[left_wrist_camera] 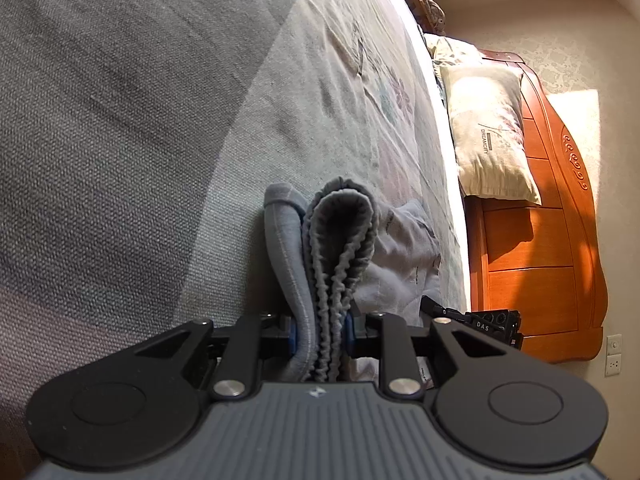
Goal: Fold clothes
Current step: 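Close the left gripper on the folded edge while the right gripper grasps the cloth beside it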
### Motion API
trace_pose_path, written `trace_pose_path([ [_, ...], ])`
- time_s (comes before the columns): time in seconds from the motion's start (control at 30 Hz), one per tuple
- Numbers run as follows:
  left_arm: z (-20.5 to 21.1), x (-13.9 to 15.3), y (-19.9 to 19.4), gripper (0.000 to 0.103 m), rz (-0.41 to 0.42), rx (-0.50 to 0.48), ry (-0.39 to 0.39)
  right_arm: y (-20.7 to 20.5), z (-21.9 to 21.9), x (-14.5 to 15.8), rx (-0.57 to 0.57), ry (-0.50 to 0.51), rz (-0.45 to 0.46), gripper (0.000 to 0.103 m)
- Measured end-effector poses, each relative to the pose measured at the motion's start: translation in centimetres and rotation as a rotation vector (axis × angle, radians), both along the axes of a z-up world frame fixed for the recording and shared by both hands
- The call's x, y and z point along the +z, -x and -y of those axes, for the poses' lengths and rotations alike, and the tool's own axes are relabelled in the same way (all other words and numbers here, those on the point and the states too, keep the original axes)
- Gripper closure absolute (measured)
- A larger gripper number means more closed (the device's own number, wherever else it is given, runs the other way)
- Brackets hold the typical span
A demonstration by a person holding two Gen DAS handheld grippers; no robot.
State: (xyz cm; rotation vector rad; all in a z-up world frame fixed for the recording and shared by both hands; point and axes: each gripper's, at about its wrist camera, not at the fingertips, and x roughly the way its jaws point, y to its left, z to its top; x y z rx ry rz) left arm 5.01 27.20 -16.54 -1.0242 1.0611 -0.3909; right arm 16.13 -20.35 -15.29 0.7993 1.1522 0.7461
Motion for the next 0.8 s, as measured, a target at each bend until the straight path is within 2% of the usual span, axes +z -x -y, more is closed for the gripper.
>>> trace_pose_path([
  [0.13, 0.1, 0.5, -0.2, 0.075, 0.000, -0.012, -0.019, -0.4, 0.2, -0.1, 0.014, -0.017, -0.034, 0.095],
  [0.2, 0.1, 0.4, -0.4, 0.072, -0.002, -0.016, -0.016, -0.6, 0.4, -0.3, 0.027, -0.037, -0.049, 0.095],
  [0.27, 0.2, 0.3, -0.6, 0.063, -0.004, -0.019, -0.013, -0.8, 0.5, -0.6, 0.035, -0.056, -0.060, 0.095],
  [0.3, 0.2, 0.2, -0.7, 0.063, -0.005, -0.020, -0.012, -0.9, 0.5, -0.7, 0.038, -0.057, -0.059, 0.095],
  [0.4, 0.2, 0.1, -1.0, 0.066, -0.008, -0.025, -0.007, -0.9, 0.0, -0.4, 0.047, -0.036, -0.051, 0.096],
  [0.43, 0.3, 0.0, -1.1, 0.076, -0.009, -0.027, -0.006, -0.8, -0.1, -0.4, 0.049, -0.030, -0.047, 0.096],
  [0.47, 0.3, -0.1, -1.2, 0.078, -0.010, -0.029, -0.005, -0.7, -0.1, -0.3, 0.051, -0.024, -0.043, 0.097],
  [0.8, 1.4, 1.5, -0.7, 0.078, 0.019, -0.012, -0.087, 0.3, -0.3, 0.3, 0.011, 0.013, -0.005, 0.096],
])
